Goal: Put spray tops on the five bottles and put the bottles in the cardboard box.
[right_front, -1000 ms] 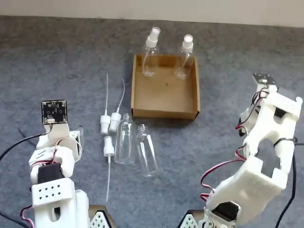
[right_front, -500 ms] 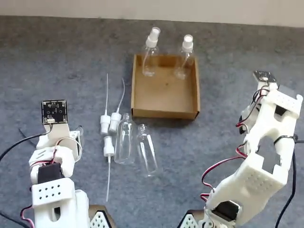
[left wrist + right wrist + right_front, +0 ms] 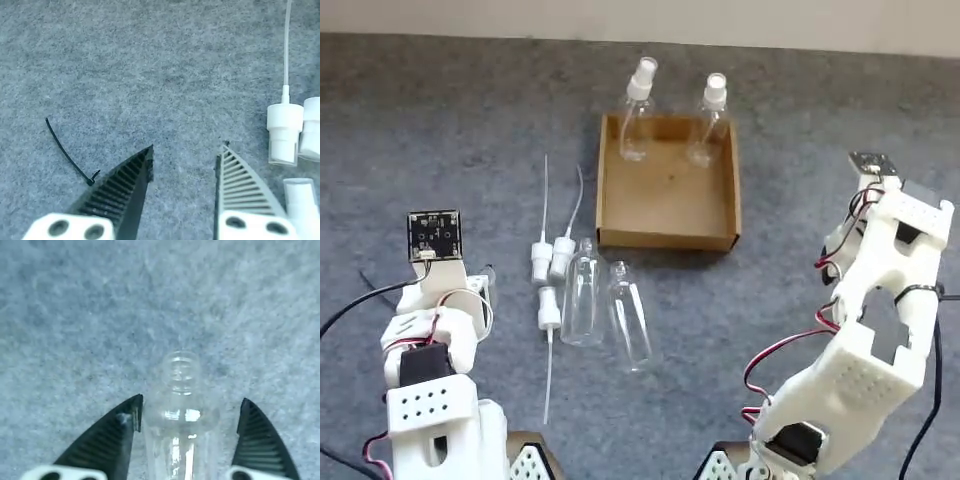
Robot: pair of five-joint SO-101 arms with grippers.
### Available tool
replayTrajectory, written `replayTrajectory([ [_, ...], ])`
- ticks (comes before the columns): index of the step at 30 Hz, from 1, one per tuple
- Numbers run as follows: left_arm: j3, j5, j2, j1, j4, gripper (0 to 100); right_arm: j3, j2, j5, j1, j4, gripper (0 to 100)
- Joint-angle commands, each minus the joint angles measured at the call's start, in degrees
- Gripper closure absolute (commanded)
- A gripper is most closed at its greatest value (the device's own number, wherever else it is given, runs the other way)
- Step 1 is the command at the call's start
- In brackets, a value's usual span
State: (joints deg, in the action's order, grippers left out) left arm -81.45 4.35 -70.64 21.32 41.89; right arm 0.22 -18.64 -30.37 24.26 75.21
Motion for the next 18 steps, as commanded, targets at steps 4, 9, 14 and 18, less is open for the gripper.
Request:
replayTrajectory([
  [4,0.2,0.4,-0.2,-1.0,0.2,81,-0.7,0.4,0.2,-0.4,0.1,75.3],
  [9,0.2,0.4,-0.2,-1.0,0.2,81,0.7,0.4,0.2,-0.5,0.0,75.3],
  [14,0.2,0.4,-0.2,-1.0,0.2,81,0.9,0.4,0.2,-0.5,0.0,76.1],
  [18,0.2,0.4,-0.2,-1.0,0.2,81,0.9,0.4,0.2,-0.3,0.0,80.0],
])
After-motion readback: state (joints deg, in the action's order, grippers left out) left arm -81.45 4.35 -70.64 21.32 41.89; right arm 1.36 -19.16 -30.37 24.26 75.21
